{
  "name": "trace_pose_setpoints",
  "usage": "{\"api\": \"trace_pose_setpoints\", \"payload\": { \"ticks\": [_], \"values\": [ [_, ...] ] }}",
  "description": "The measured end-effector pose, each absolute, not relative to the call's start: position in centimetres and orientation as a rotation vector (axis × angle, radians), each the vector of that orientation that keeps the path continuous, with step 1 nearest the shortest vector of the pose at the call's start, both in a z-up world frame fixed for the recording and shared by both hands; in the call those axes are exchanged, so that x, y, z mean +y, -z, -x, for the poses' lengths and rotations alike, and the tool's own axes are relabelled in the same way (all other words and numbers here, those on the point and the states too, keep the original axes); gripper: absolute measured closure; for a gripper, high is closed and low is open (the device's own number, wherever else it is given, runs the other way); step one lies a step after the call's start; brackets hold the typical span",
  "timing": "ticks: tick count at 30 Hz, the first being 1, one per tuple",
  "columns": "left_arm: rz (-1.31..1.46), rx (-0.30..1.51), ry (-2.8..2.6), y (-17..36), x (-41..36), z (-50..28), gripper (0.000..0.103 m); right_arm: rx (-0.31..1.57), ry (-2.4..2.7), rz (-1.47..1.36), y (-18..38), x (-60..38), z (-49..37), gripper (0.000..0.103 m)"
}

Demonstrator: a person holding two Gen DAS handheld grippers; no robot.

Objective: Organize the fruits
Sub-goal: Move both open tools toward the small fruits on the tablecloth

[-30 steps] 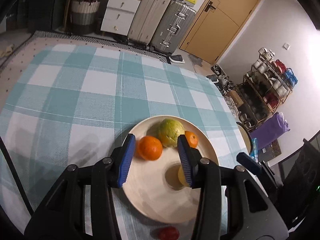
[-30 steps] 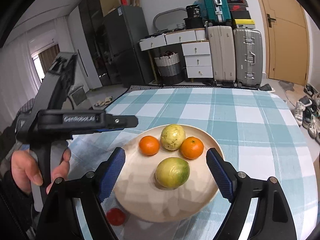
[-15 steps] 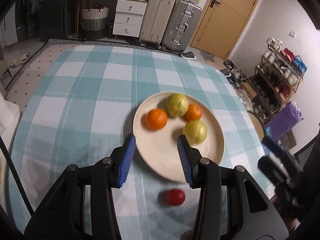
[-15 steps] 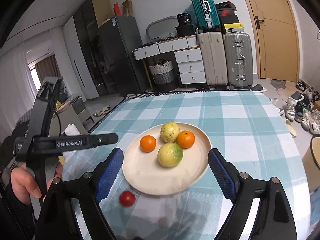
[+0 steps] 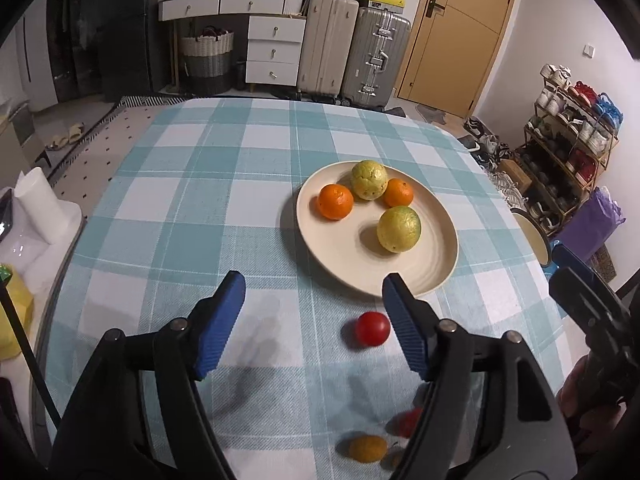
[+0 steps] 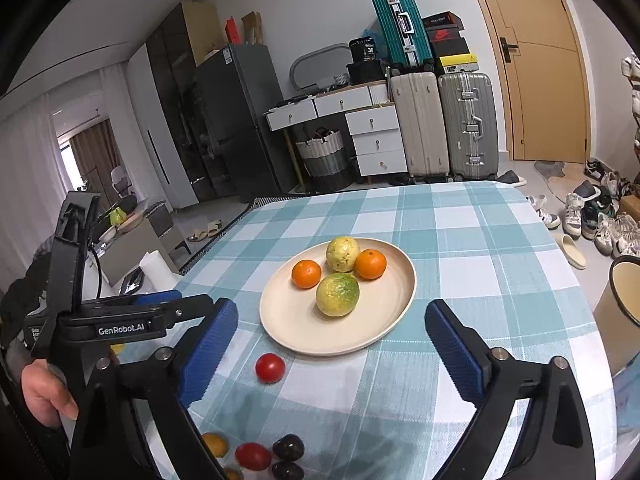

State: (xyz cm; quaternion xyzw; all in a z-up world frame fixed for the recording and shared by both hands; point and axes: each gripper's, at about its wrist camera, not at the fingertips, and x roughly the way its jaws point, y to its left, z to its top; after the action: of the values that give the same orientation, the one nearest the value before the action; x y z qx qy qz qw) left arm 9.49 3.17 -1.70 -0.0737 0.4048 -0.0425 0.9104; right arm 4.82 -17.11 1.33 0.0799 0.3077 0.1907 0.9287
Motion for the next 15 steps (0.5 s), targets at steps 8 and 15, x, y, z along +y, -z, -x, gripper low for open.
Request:
{"api": "trace_pose_setpoints", "payload": {
  "ticks": [8,15],
  "values": [
    [0.195,0.795,0.114,1.6,4.1,-6.7,0.014,0.697,-0.421,-0.236,-0.2,-17.2,-4.1,0.003],
    [0.171,0.8,0.089,2.5,4.2,-5.3,0.001,0.715,-0.433,-0.221,0.4,-16.9,-3.1,0.001]
  ]
}}
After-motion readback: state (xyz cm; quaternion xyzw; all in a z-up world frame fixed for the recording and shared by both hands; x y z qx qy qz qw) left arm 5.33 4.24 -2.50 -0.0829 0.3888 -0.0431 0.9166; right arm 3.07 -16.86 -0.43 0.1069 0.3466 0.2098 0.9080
